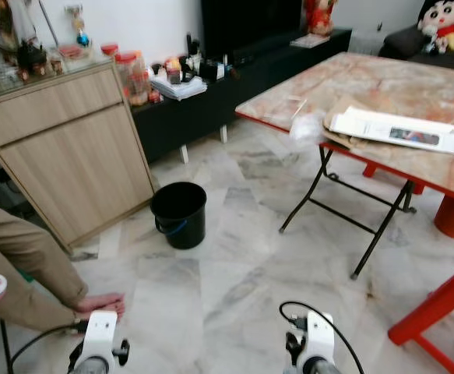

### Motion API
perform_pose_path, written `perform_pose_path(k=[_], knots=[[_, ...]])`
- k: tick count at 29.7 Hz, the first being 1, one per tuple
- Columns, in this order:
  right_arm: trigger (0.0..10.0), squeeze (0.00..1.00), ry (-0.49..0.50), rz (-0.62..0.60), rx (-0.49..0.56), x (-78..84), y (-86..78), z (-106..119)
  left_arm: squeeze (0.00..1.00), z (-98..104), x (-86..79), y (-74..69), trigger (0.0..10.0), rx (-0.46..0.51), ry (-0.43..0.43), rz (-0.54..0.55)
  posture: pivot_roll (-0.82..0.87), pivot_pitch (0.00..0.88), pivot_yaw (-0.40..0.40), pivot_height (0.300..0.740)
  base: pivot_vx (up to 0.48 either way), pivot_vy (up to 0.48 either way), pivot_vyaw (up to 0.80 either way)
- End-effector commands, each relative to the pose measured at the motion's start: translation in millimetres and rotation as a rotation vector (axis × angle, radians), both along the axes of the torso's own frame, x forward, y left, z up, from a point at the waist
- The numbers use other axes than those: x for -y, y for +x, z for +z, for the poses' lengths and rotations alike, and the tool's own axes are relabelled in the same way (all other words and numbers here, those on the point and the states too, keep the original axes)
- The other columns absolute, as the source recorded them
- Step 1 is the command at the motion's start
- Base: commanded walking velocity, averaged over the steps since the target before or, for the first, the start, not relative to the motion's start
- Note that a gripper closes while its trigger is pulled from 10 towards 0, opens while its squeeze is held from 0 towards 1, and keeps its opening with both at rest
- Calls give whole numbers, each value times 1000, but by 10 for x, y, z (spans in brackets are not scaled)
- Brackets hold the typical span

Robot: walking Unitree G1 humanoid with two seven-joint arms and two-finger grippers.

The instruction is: Picking trash to rubbish bin

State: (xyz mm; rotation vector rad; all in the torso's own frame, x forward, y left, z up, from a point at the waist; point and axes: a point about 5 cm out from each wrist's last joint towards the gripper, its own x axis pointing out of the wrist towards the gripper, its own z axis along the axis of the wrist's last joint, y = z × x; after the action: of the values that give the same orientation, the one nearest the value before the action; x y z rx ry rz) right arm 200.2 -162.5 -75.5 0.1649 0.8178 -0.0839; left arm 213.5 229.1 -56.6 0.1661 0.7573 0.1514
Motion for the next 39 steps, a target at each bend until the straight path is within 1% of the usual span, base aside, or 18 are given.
perform_pose_path(k=[1, 6, 18, 20, 22, 32, 35, 36, 39], knots=[[10000, 0, 13, 14, 18, -78, 66, 33, 0, 15, -117, -31, 10000, -2, 28, 17, -40, 0, 71, 740, 420, 0, 0], [10000, 0, 17, 33, 15, -117, 56, 26, 0, 12, -143, -50, 10000, 0, 30, 33, -24, 0, 62, 740, 417, 0, 0], [10000, 0, 16, 41, 15, -122, 49, 23, 0, 3, -140, -66, 10000, -2, 29, 36, -21, 0, 60, 740, 418, 0, 0], [10000, 0, 7, 57, 13, -136, 29, 13, 0, -16, -162, -111, 10000, -12, 33, 41, -13, 0, 64, 740, 422, 0, 653], [10000, 0, 3, 62, 11, -142, 18, 7, 0, -22, -173, -128, 10000, -16, 35, 42, -13, 0, 64, 740, 420, 0, 0], [10000, 0, 23, 57, 15, -160, 16, 7, 0, -15, -180, -120, 10000, -14, 39, 40, -12, 0, 65, 740, 417, 0, 0], [10000, 0, 21, 80, 21, -173, 21, 12, 0, -12, -180, -116, 10000, -12, 38, 40, -9, 0, 64, 740, 419, 0, 0], [10000, 0, 9, 99, 24, -179, 24, 14, 0, -12, -182, -117, 10000, -11, 38, 41, -8, 0, 64, 740, 420, 0, 794], [10000, 0, 16, 86, 23, -183, 19, 11, 0, -15, -182, -121, 10000, -13, 38, 41, -8, 0, 64, 740, 420, 0, 794]])
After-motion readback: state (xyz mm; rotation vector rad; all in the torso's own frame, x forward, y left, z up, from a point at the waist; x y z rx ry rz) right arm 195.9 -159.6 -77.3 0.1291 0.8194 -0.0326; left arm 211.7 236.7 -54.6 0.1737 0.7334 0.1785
